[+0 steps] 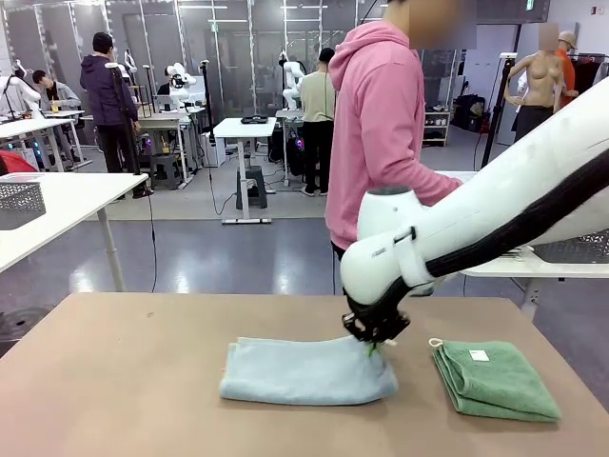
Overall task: Fold the towels and place them in the basket.
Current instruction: When a person lays out a Towel with hook on the table, fold it in half twice, then stack the folded Towel with hook on the right side of the table.
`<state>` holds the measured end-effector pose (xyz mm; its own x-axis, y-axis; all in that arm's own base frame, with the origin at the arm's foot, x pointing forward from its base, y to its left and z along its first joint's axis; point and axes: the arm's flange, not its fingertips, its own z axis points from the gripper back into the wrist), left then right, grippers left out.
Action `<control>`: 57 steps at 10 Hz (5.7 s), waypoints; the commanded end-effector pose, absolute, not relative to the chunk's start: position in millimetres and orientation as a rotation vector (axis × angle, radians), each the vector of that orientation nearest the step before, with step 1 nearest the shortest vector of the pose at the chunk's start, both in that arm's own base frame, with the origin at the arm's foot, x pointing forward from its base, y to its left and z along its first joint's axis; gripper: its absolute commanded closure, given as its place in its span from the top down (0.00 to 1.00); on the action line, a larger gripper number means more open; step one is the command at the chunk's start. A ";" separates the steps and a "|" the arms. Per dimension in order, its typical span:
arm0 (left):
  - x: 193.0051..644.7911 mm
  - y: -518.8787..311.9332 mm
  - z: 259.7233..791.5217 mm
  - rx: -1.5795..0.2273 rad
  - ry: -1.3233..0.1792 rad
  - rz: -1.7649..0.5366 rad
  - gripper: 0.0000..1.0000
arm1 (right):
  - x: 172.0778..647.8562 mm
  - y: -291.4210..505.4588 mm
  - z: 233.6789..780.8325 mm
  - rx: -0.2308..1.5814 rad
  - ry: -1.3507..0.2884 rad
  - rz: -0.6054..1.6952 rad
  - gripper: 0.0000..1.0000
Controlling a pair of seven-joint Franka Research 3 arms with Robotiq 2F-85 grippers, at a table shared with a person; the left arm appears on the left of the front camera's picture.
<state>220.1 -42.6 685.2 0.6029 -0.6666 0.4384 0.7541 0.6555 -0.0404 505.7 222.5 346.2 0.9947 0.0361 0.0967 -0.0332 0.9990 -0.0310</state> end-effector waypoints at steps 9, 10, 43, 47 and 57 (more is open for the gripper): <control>219.5 -44.1 684.5 -0.227 -0.409 -0.835 1.00 | 499.0 341.6 401.2 -0.032 -0.104 0.063 0.00; 219.5 -44.1 684.5 -0.227 -0.409 -0.835 1.00 | 503.9 352.9 390.7 0.009 -0.088 0.046 0.00; 219.5 -44.1 684.5 -0.227 -0.409 -0.835 1.00 | 467.5 280.2 412.8 0.318 -0.171 -0.028 1.00; 219.5 -44.1 684.5 -0.227 -0.409 -0.835 1.00 | 469.7 206.2 384.6 0.528 -0.175 -0.073 1.00; 219.5 -44.1 684.5 -0.227 -0.409 -0.835 1.00 | 500.8 164.4 287.8 0.720 -0.106 -0.041 1.00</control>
